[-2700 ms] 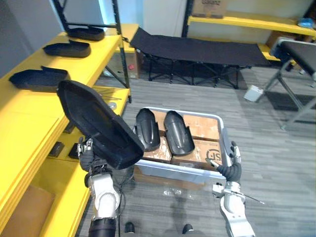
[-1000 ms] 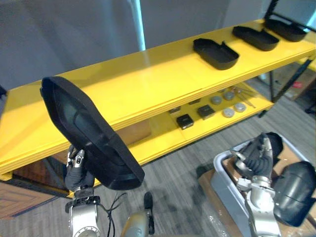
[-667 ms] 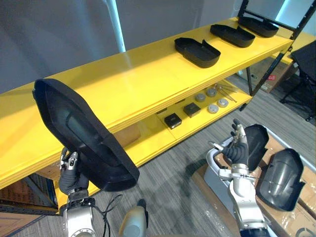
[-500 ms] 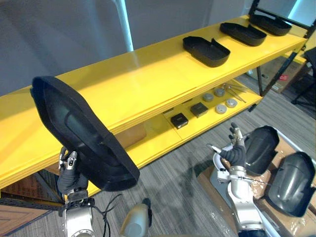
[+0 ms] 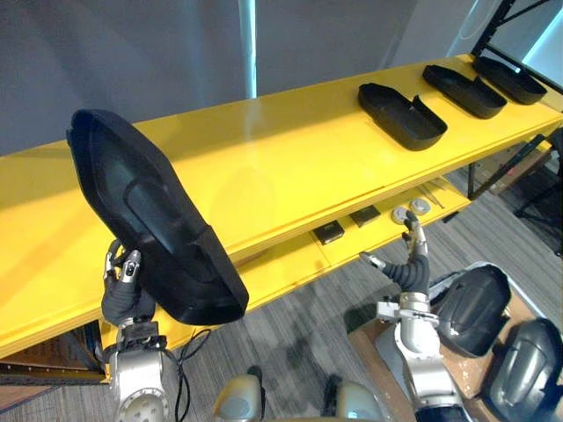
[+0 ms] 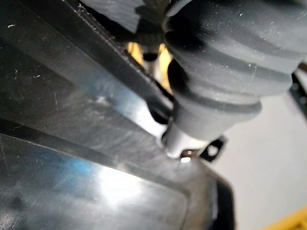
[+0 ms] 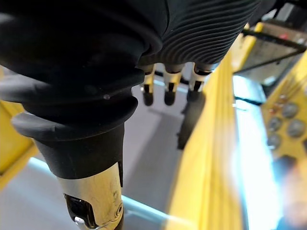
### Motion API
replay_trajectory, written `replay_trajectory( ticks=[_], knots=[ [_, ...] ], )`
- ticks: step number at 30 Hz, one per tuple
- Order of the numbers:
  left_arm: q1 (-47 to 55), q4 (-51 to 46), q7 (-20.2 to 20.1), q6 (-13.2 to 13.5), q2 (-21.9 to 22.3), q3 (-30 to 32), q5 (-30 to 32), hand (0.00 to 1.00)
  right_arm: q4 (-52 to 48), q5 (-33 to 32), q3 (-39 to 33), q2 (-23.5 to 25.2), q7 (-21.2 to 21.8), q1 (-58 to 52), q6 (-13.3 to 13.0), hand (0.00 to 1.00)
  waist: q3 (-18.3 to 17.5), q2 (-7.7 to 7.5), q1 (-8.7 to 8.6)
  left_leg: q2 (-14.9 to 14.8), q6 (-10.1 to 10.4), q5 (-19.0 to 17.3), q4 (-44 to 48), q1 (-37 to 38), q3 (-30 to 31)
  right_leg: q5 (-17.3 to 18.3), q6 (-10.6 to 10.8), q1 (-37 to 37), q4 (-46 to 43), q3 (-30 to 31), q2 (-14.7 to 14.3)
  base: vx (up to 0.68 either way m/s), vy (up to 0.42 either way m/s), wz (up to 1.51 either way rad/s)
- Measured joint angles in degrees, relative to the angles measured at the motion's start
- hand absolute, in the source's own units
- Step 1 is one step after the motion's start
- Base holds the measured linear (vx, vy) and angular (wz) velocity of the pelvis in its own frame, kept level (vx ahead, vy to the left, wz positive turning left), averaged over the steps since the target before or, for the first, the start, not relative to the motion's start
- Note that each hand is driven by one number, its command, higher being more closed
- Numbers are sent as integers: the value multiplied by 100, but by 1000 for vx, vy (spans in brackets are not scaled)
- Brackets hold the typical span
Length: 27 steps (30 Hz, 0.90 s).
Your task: Walk over and take plastic housings, then place them on the shelf
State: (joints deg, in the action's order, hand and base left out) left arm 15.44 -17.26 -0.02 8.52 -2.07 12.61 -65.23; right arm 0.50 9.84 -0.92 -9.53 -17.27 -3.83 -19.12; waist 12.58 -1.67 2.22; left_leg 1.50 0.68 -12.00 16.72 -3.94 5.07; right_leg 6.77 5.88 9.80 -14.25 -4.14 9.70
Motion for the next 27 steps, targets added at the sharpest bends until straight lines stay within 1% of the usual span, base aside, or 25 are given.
replay_trajectory(
  ticks=[1,2,3,4,5,6,8,9,10,11,12,13,14,15,16,17,19,20,21,22,23,24,27],
  knots=[
    [-21,42,10,62,51,-48,4,100,-31,-4,-124,-185,36,10,-97,0,-79,41,-26,-34,95,-183,155,-21,196,-315,44,-127,44,-91,-68,332,-298,73],
    [13,92,56,80,87,-150,5,100,-32,-6,-199,-358,107,8,-115,0,-116,216,-38,-180,141,-316,260,2,259,-381,-5,-244,24,-260,-160,412,-327,90],
    [20,250,122,61,167,-247,18,100,-20,-19,-318,-594,144,25,-119,0,-201,476,-65,-449,235,-291,711,-97,88,-278,-143,-503,83,-539,-299,276,-198,66],
    [7,283,130,52,186,-248,27,100,-10,-20,-353,-623,148,34,-118,0,-203,510,-74,-466,268,-265,875,-146,24,-262,-165,-563,95,-589,-307,429,-276,78],
    [-52,367,185,8,275,-244,59,100,6,-31,-435,-733,186,63,-110,0,-159,568,-133,-558,465,-63,1720,-395,-234,-248,-201,-1002,252,-769,-327,407,-241,58],
    [-101,468,199,-53,271,-262,261,100,-3,-107,-544,-766,201,92,-122,0,-121,514,-105,-697,469,-137,2218,-550,-631,-232,-228,-1528,553,-886,-309,459,-267,54],
    [-151,462,197,-99,263,-294,494,100,-36,-124,-719,-784,184,121,-196,0,-146,544,-118,-753,449,-148,2090,-654,-833,-230,-231,-1767,689,-1021,-276,243,-92,22],
    [-228,434,187,-100,260,-365,853,100,-55,-121,-893,-814,109,137,-249,0,-189,621,-117,-793,491,-78,1591,-731,-944,-228,-229,-1831,729,-1084,-262,237,19,17],
    [-262,341,130,-108,251,-481,1179,100,-89,-113,-1033,-807,0,75,-247,0,-225,683,-134,-803,449,350,764,-702,-1035,-199,-187,-1860,730,-1145,-264,235,61,15],
    [-263,253,107,-125,245,-575,1264,100,-163,-102,-1099,-807,-68,-11,-246,0,-249,720,-153,-801,446,766,425,-701,-1040,-144,-125,-1874,722,-1149,-287,242,109,11],
    [-316,89,96,-147,173,-791,1608,100,-362,-63,-1226,-699,-230,-190,-250,0,-275,712,-195,-731,337,959,17,-544,-1079,107,3,-1885,581,-1134,-244,195,92,13],
    [-383,84,100,-149,124,-849,1739,100,-414,-71,-1229,-637,-282,-215,-248,0,-221,619,-249,-647,303,994,-140,-444,-1094,134,11,-1862,495,-1129,-152,194,128,2],
    [-464,18,124,-167,1,-924,2081,100,-513,-149,-1206,-558,-280,-217,-252,0,-163,487,-305,-564,261,1078,-444,-288,-1200,160,-26,-1750,348,-1051,-47,94,71,-11],
    [-502,-16,137,-185,-54,-929,2228,100,-569,-223,-1194,-517,-276,-219,-254,0,-155,424,-306,-530,251,1092,-552,-232,-1244,162,-31,-1702,326,-970,-13,84,92,-28],
    [-585,-22,231,-239,-171,-937,2579,100,-692,-247,-1186,-400,-271,-234,-255,0,-190,331,-316,-477,225,1131,-717,-156,-1364,162,-30,-1667,348,-913,52,81,53,-34],
    [-691,-22,388,-319,-243,-945,2911,100,-790,-224,-1142,-335,-259,-257,-257,0,-206,275,-333,-436,217,1137,-811,-80,-1431,160,-28,-1667,386,-848,89,95,56,-29],
    [-869,-11,596,-448,-256,-951,3286,100,-868,-204,-998,-323,-205,-298,-259,0,-212,259,-384,-405,209,1142,-907,2,-1514,158,-28,-1666,432,-818,119,58,12,-18],
    [-1002,4,721,-560,-257,-970,3486,100,-867,-205,-887,-310,-130,-311,-258,0,-212,259,-467,-395,203,1153,-937,-10,-1514,156,-27,-1667,472,-814,120,30,-8,-9],
    [-1080,30,800,-607,-259,-1017,3584,100,-867,-207,-839,-302,-105,-331,-258,0,-212,259,-479,-395,208,1166,-962,-9,-1524,153,-26,-1660,487,-807,118,9,-28,-3],
    [-1283,121,950,-739,-263,-1166,3805,100,-867,-213,-722,-294,-28,-388,-252,0,-212,259,-500,-400,221,1217,-1055,-2,-1539,151,-26,-1611,489,-784,105,-4,-30,-7],
    [-1424,217,1068,-817,-276,-1286,3983,100,-866,-220,-666,-293,-3,-393,-238,0,-212,259,-523,-405,233,1241,-1097,-2,-1554,149,-24,-1585,487,-763,95,-12,-35,-8],
    [-1622,396,1226,-953,-331,-1444,4220,100,-866,-220,-578,-292,11,-383,-231,0,-212,259,-568,-405,236,1281,-1161,25,-1576,146,-23,-1575,486,-730,84,-9,-18,-9],
    [-2022,973,1565,-1163,-461,-1610,4517,100,-862,-225,-351,-292,25,-371,-229,0,-211,257,-633,-398,243,1361,-1380,238,-1708,141,-21,-1595,469,-617,74,-19,-7,-24]
  ],
)
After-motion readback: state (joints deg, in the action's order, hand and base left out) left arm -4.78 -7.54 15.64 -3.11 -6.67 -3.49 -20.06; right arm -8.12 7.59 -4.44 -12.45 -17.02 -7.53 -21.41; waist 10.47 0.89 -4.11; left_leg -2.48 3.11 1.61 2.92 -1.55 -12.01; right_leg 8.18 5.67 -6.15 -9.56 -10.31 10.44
